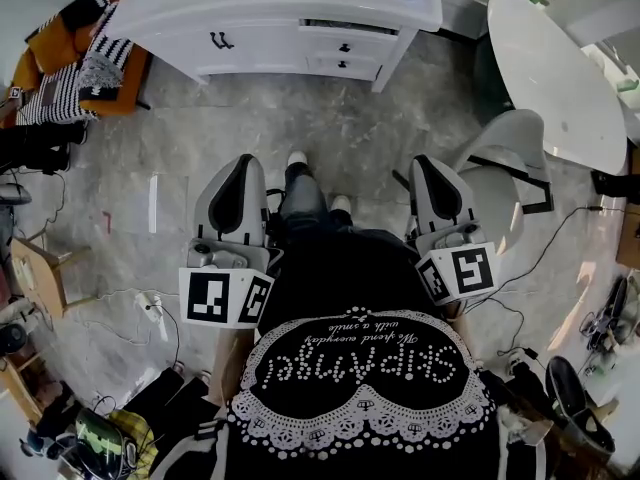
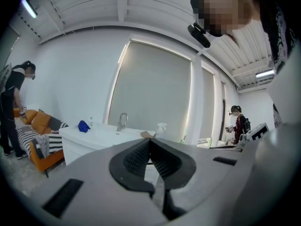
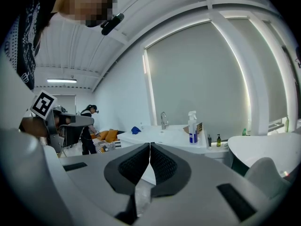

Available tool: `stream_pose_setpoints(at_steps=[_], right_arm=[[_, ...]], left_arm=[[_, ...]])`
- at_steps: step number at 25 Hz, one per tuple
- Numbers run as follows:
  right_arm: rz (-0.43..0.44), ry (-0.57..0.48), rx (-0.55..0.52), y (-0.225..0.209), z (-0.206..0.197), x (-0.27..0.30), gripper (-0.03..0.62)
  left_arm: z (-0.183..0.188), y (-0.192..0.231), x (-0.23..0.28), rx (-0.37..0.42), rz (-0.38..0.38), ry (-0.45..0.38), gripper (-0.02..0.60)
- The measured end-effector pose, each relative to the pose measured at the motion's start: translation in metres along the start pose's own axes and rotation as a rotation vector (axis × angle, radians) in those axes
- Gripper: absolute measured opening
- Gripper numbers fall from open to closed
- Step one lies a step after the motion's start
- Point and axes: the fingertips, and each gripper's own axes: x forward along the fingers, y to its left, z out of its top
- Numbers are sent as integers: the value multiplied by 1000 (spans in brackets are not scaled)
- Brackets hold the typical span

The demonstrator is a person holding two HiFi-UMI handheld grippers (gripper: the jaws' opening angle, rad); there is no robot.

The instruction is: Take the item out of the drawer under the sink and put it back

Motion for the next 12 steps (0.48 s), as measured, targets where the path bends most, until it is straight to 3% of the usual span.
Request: stream_pose_setpoints(at_steps=[8, 12], right_arm=[[-23, 54, 30, -5, -6, 56, 18], [-51, 51, 39, -4, 7, 87, 18]], left_arm=[[1, 43, 46, -15, -7, 45, 4], [11, 63, 73, -13, -47, 72, 5]])
